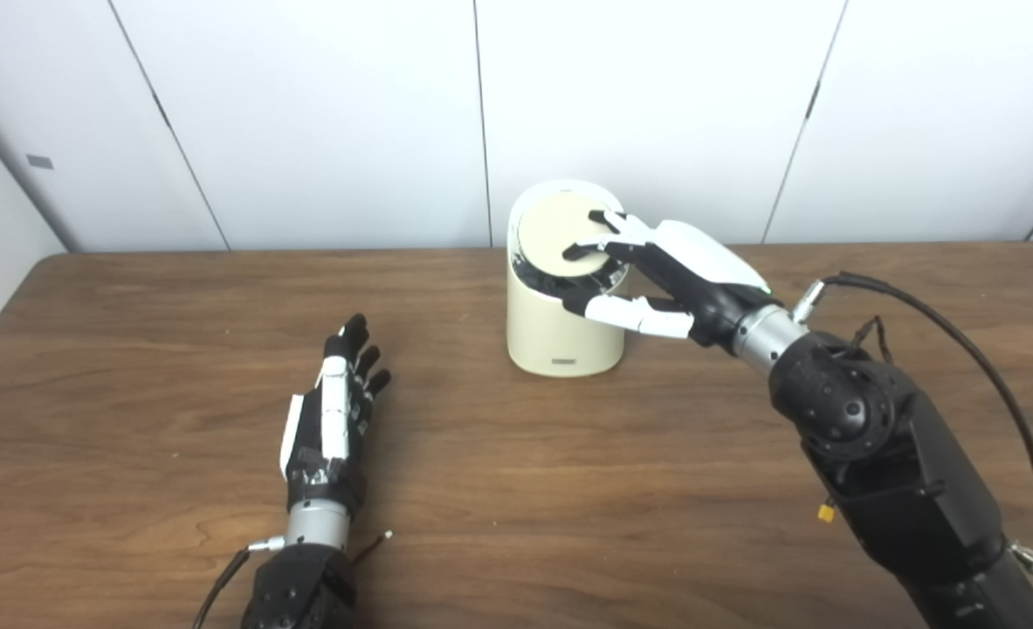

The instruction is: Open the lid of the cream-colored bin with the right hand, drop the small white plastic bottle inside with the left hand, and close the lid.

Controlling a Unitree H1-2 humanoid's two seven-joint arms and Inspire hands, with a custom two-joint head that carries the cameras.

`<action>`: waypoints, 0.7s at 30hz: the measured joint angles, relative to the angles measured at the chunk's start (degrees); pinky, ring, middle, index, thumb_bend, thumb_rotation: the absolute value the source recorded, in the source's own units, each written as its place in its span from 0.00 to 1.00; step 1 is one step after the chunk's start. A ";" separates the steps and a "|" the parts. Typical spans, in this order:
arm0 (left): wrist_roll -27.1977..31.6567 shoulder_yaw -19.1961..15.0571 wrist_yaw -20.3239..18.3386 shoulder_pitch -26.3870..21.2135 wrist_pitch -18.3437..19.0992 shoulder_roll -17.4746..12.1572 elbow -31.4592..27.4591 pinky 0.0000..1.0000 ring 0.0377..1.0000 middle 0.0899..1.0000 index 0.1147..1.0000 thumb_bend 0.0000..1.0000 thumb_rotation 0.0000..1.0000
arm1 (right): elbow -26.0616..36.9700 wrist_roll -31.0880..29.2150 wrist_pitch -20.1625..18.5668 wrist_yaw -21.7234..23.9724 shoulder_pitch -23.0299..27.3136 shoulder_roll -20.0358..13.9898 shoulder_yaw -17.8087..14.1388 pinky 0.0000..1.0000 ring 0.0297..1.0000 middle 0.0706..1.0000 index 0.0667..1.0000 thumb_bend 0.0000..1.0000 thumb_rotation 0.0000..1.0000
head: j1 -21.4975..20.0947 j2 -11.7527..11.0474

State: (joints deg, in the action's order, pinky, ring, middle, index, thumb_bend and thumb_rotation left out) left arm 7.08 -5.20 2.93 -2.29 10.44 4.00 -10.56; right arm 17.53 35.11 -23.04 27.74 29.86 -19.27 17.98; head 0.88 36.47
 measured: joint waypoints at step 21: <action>-0.37 0.35 -0.52 0.17 0.14 -0.99 -0.04 0.93 0.97 0.98 0.96 0.55 0.96 | 6.63 0.09 -2.13 0.80 -4.47 -1.15 -6.52 0.94 1.00 1.00 0.86 0.55 1.00 | 0.96 -0.44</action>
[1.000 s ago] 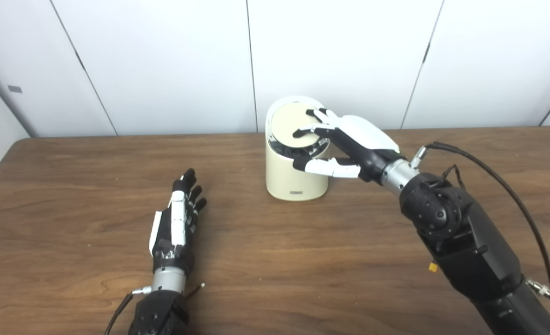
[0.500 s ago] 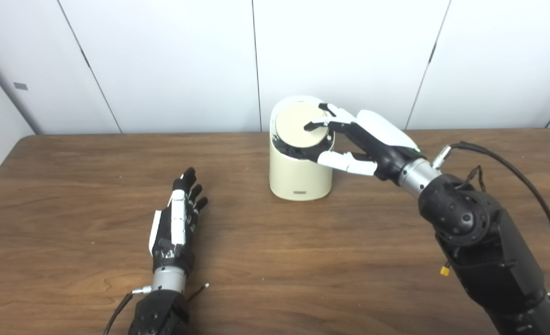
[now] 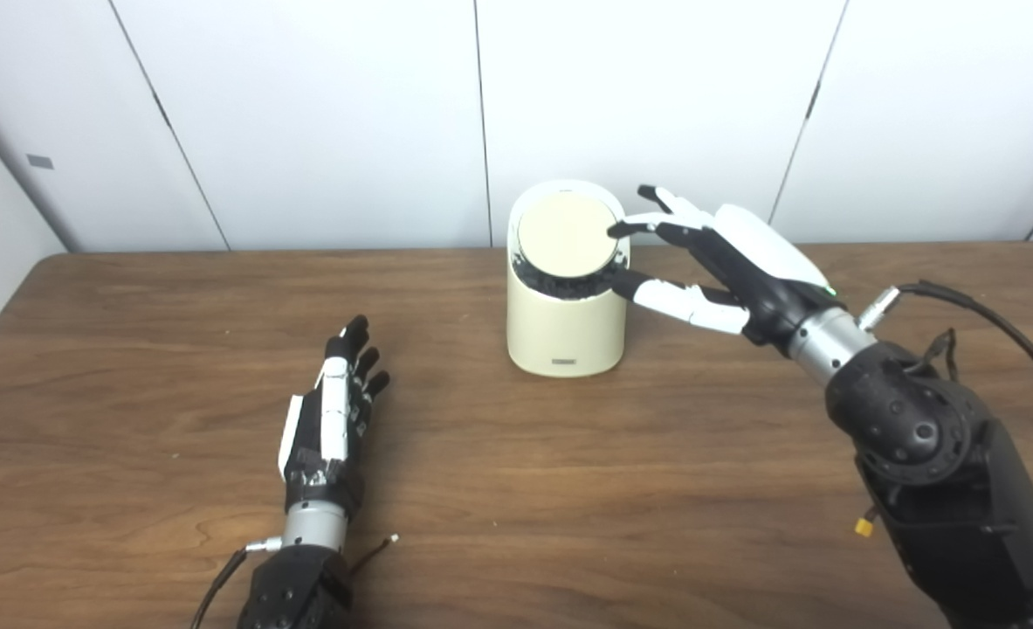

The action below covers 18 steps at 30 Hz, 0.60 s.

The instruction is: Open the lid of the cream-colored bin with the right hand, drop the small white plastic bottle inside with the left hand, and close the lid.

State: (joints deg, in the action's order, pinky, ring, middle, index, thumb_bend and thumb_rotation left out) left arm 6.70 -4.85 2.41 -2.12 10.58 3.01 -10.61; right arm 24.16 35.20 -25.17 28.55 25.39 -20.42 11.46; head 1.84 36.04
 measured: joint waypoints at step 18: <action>-1.20 -0.79 -0.97 5.38 -2.36 -4.92 -3.46 0.98 0.97 0.98 0.95 0.58 1.00 | -5.12 -30.30 0.04 -11.22 -15.95 13.15 -22.88 0.96 0.98 0.97 0.93 0.56 0.98 | 0.71 0.17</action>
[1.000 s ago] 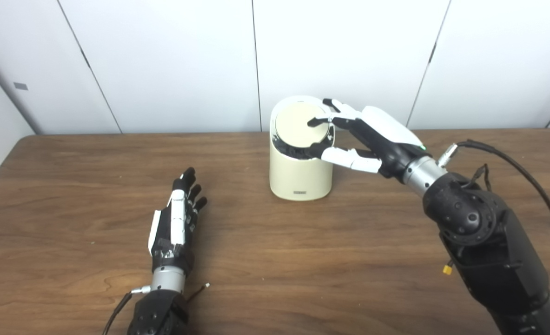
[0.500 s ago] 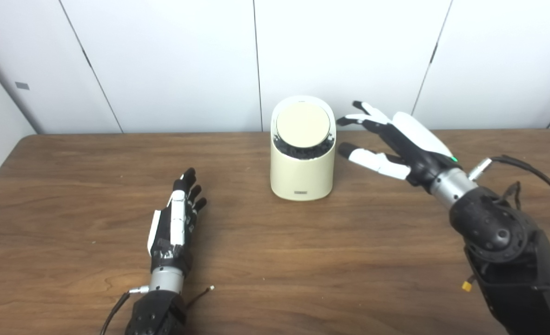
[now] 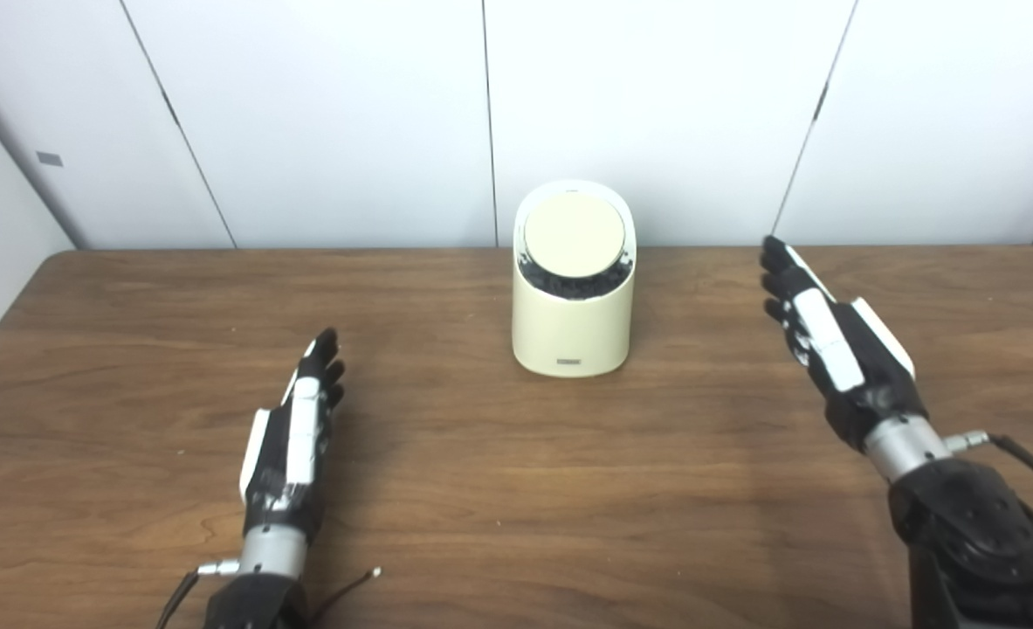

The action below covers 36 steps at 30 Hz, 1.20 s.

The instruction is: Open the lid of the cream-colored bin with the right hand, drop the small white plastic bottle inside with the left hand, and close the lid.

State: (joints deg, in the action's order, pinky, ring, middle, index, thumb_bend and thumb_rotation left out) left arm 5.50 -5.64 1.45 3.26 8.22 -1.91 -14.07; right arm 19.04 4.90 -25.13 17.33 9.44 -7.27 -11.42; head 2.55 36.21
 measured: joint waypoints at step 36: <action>2.26 -1.71 -0.65 2.64 -16.58 0.37 6.43 0.98 0.95 0.95 0.93 0.57 0.94 | -11.54 -8.22 22.48 -10.58 -10.03 3.60 4.46 1.00 0.98 0.97 0.95 0.61 1.00 | -0.88 1.41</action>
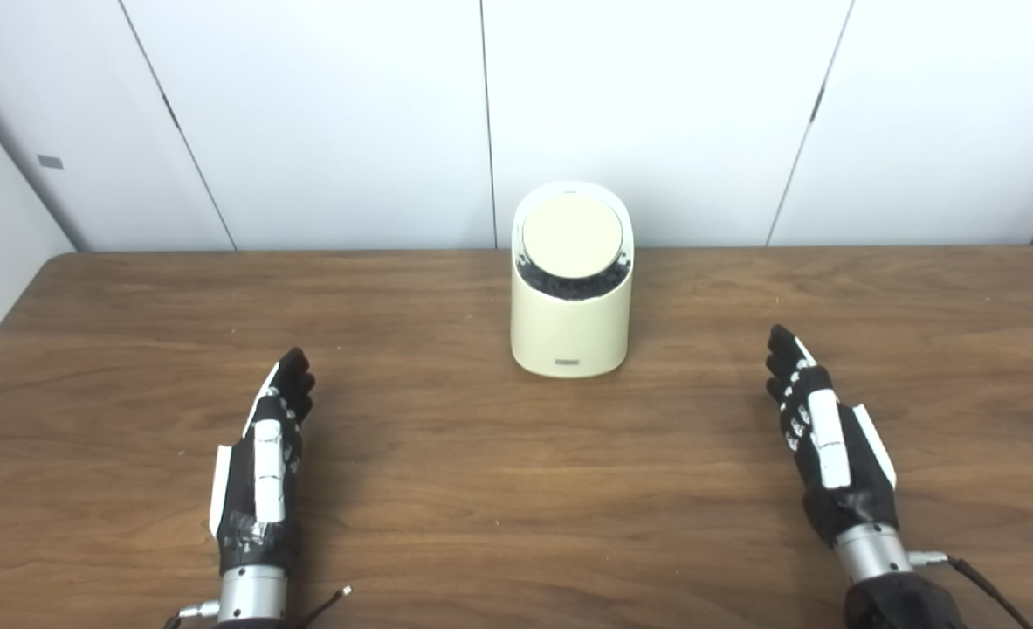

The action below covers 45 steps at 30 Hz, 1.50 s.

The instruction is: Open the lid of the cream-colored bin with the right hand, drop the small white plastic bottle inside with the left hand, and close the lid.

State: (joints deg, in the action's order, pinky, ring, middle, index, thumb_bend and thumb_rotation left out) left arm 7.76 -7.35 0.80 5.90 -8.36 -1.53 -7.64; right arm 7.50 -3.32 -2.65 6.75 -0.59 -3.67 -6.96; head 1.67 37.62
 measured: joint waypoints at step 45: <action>1.58 -0.41 -0.81 0.28 2.92 -0.26 -0.18 1.00 0.98 0.97 0.95 0.53 0.94 | -0.08 -2.08 1.84 -0.70 -1.04 -1.50 0.25 1.00 0.97 0.96 0.95 0.60 1.00 | 0.26 1.14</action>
State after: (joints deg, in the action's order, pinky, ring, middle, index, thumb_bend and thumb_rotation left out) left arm 9.33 -7.76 -0.01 6.18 -5.44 -1.79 -7.81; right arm 7.41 -5.40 -0.81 6.05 -1.63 -5.17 -6.71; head 1.93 38.76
